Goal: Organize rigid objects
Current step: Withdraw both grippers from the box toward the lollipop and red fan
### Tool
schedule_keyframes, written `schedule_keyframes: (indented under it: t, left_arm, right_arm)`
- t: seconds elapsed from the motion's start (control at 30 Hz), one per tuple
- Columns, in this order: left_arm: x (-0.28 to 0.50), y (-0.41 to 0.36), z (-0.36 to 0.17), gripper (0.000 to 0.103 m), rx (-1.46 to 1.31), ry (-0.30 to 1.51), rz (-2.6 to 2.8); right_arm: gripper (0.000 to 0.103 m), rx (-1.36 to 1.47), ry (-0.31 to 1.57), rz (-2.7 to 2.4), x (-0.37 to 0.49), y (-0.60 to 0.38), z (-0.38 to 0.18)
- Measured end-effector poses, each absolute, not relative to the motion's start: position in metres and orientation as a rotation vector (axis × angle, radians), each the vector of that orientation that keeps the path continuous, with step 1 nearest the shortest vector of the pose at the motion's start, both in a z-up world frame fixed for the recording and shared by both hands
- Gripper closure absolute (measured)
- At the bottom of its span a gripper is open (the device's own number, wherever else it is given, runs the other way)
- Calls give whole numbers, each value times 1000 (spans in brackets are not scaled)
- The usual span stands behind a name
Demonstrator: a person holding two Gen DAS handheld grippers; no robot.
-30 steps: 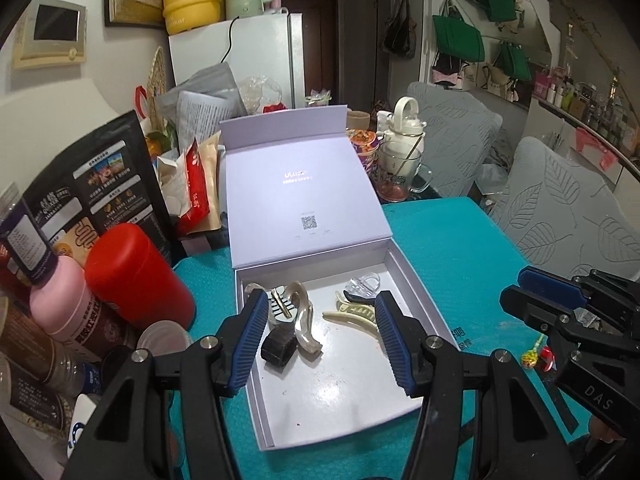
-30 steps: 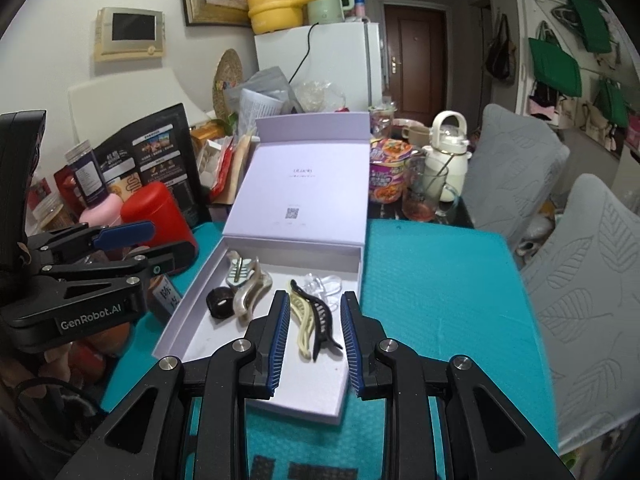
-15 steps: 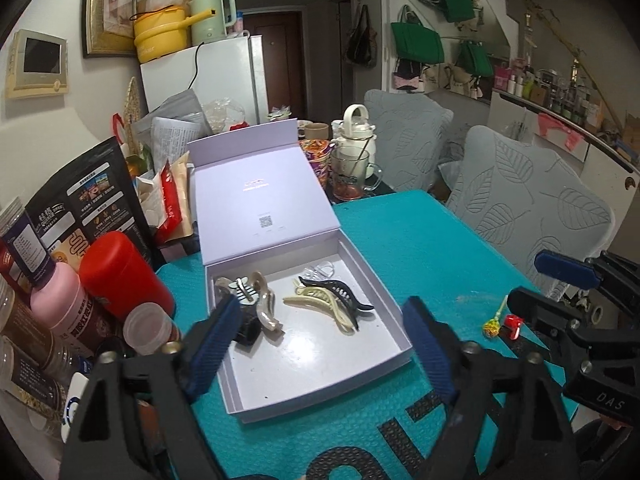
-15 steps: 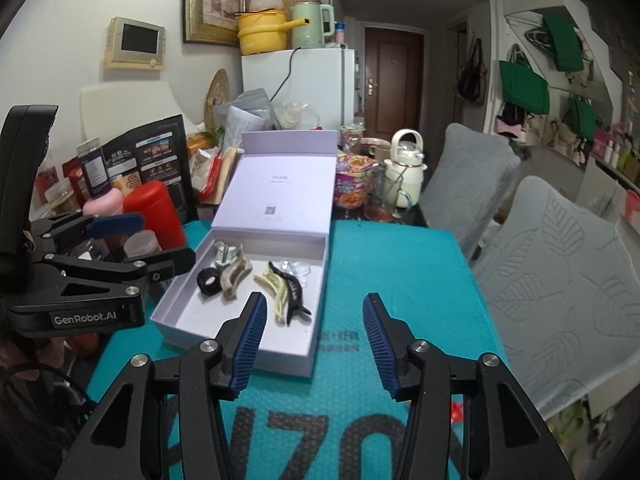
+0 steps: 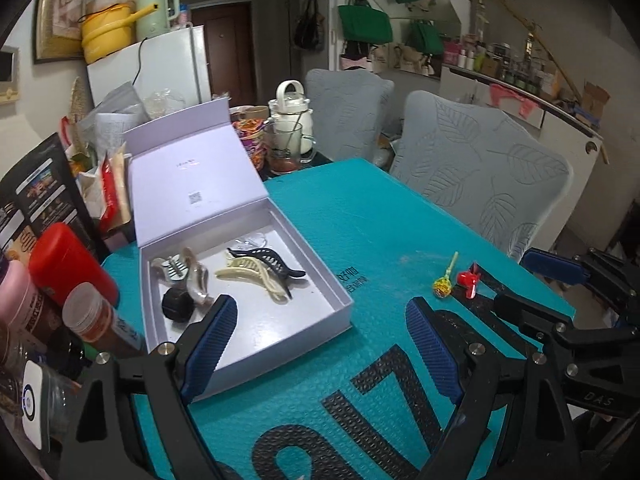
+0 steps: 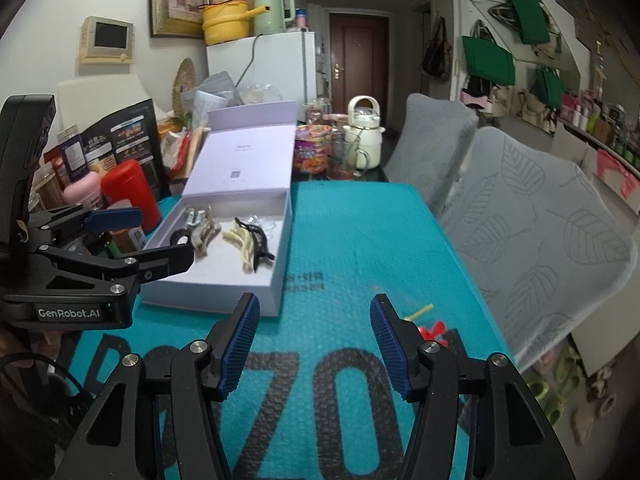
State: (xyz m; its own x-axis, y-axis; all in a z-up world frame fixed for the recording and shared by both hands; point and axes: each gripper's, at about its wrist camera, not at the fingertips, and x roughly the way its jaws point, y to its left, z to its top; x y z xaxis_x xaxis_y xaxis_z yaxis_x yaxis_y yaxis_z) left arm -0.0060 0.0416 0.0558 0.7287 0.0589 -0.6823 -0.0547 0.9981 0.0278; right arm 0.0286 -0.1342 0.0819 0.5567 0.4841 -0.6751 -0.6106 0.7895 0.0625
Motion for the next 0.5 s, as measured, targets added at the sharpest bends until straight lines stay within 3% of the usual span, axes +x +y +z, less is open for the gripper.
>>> schedule_keyframes:
  t: [0.5]
  left_arm:
    - [39,0,12,16,47,846,-78]
  right_arm:
    - [39,-151,783,498,57,-182,43]
